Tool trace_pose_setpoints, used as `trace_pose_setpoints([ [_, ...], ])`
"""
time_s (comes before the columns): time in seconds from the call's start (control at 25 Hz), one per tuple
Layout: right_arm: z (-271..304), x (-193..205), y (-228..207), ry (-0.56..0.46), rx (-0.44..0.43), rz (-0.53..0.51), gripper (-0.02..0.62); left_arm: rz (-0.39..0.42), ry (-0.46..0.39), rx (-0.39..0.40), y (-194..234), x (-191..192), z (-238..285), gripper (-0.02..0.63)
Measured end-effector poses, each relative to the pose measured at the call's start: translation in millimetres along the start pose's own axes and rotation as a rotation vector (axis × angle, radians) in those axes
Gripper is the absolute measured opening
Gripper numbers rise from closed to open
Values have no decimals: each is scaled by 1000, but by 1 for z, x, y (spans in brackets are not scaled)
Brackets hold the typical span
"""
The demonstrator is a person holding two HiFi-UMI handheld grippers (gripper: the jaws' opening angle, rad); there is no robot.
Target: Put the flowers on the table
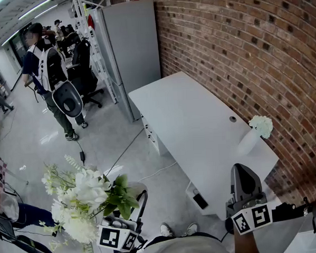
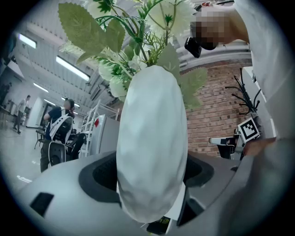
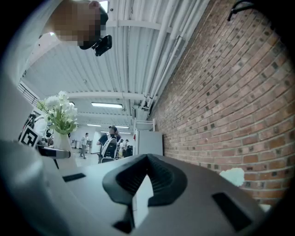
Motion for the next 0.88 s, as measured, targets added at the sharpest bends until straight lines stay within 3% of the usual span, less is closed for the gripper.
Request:
trace_pose_setpoints([
  [0.88, 10, 0, 10, -23, 22, -4, 17, -2, -13, 15, 15, 2, 12, 385],
])
Point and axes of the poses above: the fingertips, and each gripper's own axes: z forward along the fingers, y to its left, x out of its underside, the point moved 1 cm from there along -z, backward along the fingers, and after that the axes turned 14 degrees about -x, right-handed, at the moved point
